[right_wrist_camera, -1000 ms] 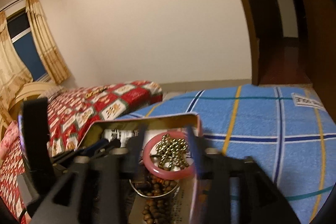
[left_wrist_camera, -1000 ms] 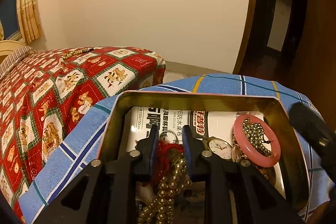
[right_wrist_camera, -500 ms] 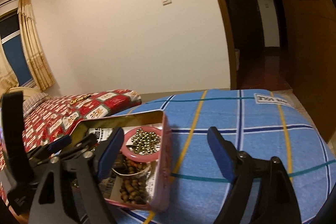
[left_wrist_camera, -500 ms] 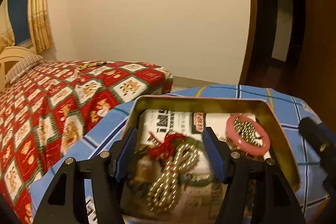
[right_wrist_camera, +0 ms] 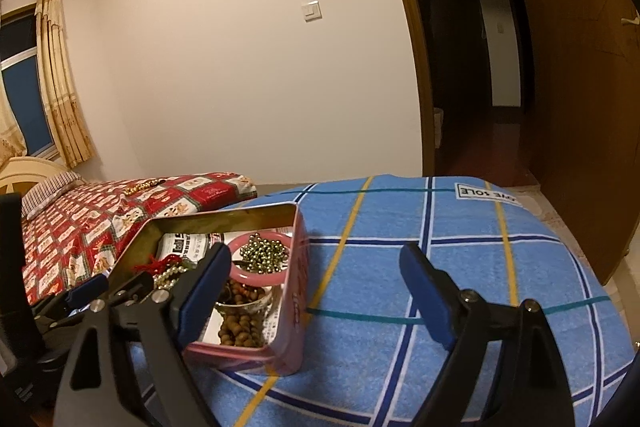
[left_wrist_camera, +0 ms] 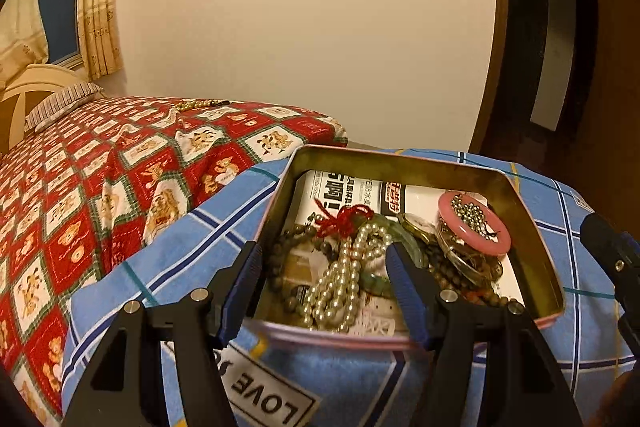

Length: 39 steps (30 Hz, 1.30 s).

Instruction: Organize jewelry

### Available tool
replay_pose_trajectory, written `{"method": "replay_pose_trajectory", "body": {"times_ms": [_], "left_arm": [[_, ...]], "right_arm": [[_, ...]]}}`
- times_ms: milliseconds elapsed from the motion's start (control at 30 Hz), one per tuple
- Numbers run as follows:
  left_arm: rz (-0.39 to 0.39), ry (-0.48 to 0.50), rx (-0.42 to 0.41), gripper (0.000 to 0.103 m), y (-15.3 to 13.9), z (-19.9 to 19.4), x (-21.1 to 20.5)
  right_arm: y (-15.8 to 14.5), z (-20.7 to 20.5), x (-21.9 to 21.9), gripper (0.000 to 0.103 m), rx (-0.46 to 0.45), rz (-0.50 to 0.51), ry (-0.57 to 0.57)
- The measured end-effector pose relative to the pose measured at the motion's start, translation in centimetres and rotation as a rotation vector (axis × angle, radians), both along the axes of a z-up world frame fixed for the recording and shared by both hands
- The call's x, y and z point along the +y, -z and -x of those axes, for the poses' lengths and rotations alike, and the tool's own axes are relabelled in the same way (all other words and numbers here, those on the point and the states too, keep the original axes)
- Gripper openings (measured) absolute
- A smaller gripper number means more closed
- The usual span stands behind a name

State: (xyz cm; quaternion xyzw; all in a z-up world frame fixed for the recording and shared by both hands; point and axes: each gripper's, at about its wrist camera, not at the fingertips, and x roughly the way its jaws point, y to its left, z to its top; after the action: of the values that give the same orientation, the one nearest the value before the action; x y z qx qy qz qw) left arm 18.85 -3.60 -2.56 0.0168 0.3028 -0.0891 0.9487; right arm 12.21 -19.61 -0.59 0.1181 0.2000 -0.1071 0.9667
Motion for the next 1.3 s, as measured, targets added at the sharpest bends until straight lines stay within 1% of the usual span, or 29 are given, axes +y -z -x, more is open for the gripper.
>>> {"method": "replay_pose_trajectory", "body": {"times_ms": [300, 600, 833, 1033, 1300], "left_arm": [[0.001, -0.002, -0.008, 0.065, 0.0, 0.7, 0.2], [-0.034, 0.019, -0.017, 0.065, 0.0, 1.7, -0.4], [-0.047, 0.010, -0.033, 0.065, -0.1, 2.3, -0.4], [-0.038, 0.014, -0.033, 0.065, -0.1, 2.9, -0.1], [-0.033, 0.008, -0.066, 0.065, -0.4, 5.1, 0.7]], "right_arm": [[-0.1, 0.6, 0.7, 0.089, 0.004, 0.031, -0.010], [0.1, 0.8, 1.0, 0.089, 0.025, 0.039, -0.015], [0.1, 1.1, 1.4, 0.090, 0.023, 0.051, -0.026], [0.0, 1.6, 1.6, 0.090, 0.015, 0.058, -0.028], [-0.2, 2.8, 2.3, 0.090, 0.006, 0.079, -0.044]]}}
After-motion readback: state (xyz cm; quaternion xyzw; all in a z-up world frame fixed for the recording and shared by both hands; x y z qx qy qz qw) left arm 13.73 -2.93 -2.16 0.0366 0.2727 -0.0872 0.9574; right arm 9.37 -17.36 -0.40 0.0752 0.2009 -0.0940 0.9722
